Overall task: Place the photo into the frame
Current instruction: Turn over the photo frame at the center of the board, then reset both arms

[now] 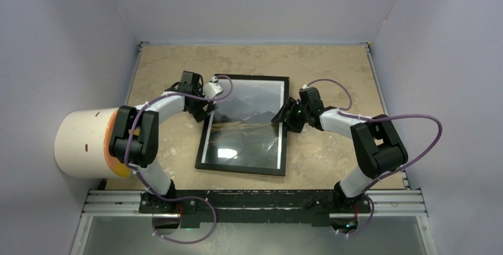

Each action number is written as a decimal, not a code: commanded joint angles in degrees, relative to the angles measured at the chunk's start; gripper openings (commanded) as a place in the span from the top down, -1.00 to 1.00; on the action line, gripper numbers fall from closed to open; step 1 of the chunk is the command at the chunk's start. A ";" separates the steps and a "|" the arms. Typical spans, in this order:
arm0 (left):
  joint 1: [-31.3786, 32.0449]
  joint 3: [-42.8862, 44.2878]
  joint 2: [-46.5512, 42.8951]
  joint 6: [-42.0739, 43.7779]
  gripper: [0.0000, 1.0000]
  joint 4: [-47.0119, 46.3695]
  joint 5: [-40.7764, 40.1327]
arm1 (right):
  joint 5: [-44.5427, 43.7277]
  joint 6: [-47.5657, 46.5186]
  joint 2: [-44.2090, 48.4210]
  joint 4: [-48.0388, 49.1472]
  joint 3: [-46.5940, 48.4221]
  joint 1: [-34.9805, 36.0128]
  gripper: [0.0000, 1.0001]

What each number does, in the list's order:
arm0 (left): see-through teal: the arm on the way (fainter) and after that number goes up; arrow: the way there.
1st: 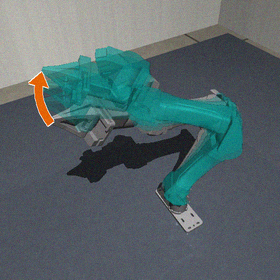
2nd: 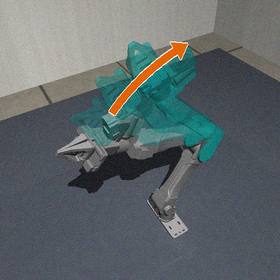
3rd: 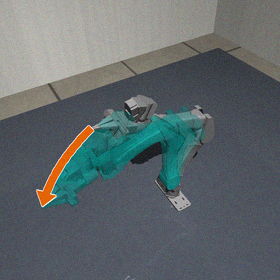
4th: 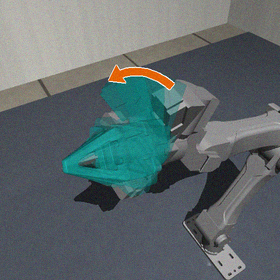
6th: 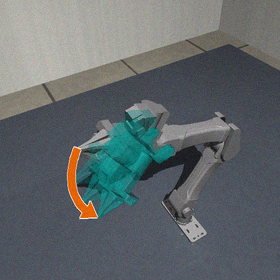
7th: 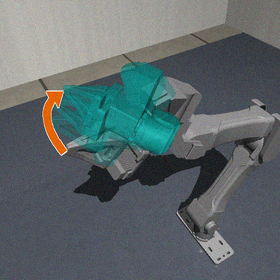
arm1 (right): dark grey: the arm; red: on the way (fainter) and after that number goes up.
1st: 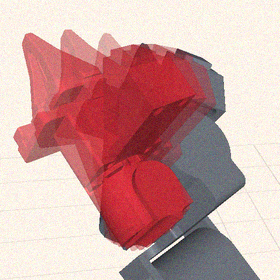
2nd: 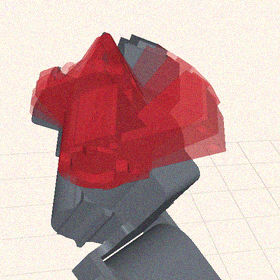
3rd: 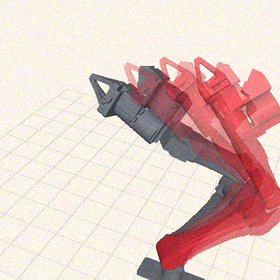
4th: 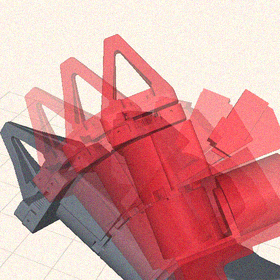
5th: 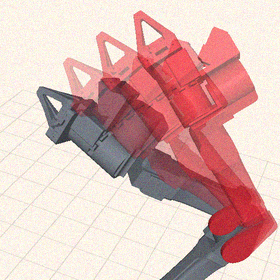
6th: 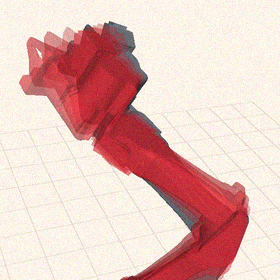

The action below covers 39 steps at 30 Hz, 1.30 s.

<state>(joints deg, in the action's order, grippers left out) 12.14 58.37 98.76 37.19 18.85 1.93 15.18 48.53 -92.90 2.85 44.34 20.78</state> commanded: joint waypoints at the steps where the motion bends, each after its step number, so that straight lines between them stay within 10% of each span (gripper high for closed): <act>1: 0.95 -3.36 2.29 0.55 -0.89 4.05 3.57 | -5.72 -3.39 -0.66 -3.09 -2.48 -1.73 -0.50; 5: 1.19 -4.19 1.79 0.45 -0.89 4.42 4.71 | -7.76 -5.06 -1.27 -6.76 -1.31 -3.49 -0.96; 17: -7.37 4.06 -2.56 -7.10 -1.00 4.25 14.41 | -31.00 -7.82 11.62 -19.09 6.71 -3.88 -0.97; 23: -18.12 -0.20 -8.52 -19.24 -1.00 -14.22 24.50 | -50.73 -8.10 13.12 -20.45 11.93 -3.85 -0.98; 39: -16.86 -32.20 -9.17 -32.48 -1.00 -69.98 16.79 | -71.96 -31.57 15.86 34.19 -15.33 -6.11 -0.98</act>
<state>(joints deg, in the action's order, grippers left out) -5.80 29.58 89.25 8.60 -31.57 21.21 -49.98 25.65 -76.88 18.41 32.58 15.22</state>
